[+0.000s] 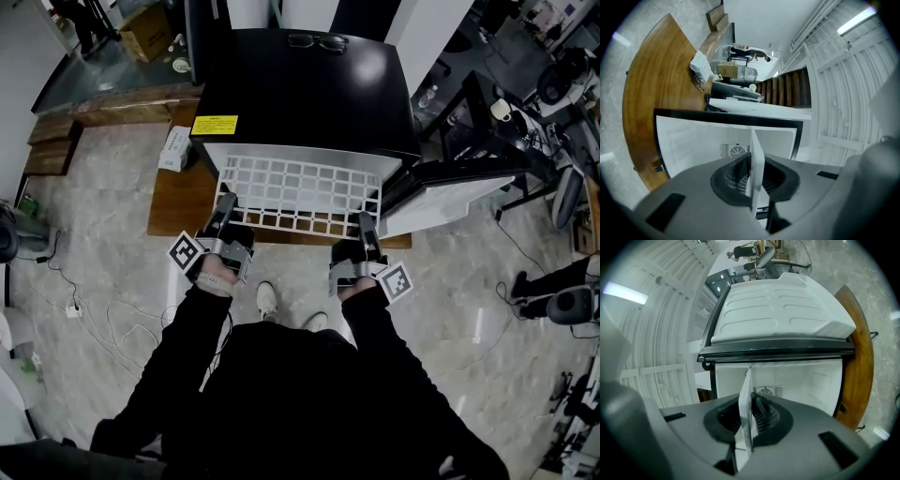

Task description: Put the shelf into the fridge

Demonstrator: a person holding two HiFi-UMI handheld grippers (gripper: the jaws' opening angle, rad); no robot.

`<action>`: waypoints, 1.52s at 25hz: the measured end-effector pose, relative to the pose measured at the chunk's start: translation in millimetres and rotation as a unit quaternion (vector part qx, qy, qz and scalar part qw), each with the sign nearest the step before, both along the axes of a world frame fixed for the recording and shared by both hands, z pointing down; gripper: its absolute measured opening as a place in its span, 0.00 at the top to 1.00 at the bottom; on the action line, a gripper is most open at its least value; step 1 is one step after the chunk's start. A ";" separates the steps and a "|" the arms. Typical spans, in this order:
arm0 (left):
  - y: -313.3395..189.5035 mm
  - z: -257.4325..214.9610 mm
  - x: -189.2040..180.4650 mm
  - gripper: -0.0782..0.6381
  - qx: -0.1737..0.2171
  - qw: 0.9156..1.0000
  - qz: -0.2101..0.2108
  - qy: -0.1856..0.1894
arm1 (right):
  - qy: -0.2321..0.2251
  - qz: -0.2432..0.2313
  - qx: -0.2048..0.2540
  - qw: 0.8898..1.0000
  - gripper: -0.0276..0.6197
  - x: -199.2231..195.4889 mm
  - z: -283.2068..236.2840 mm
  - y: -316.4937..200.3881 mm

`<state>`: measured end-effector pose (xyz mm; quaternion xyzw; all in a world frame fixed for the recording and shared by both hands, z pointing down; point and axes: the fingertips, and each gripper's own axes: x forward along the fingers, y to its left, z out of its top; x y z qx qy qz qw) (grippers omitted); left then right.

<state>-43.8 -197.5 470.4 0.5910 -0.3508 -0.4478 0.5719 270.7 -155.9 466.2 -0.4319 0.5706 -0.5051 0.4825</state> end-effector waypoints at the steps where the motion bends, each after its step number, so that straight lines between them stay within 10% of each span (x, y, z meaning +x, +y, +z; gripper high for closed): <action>1: 0.5 0.5 -0.9 0.85 -0.001 1.000 -0.001 0.000 | 0.000 0.000 -0.001 1.000 0.91 -0.7 0.9 -0.3; 38: -6.7 3.3 4.2 0.85 -0.006 1.000 -0.021 -0.007 | -0.008 0.021 -0.020 1.000 0.91 9.4 13.7 -32.7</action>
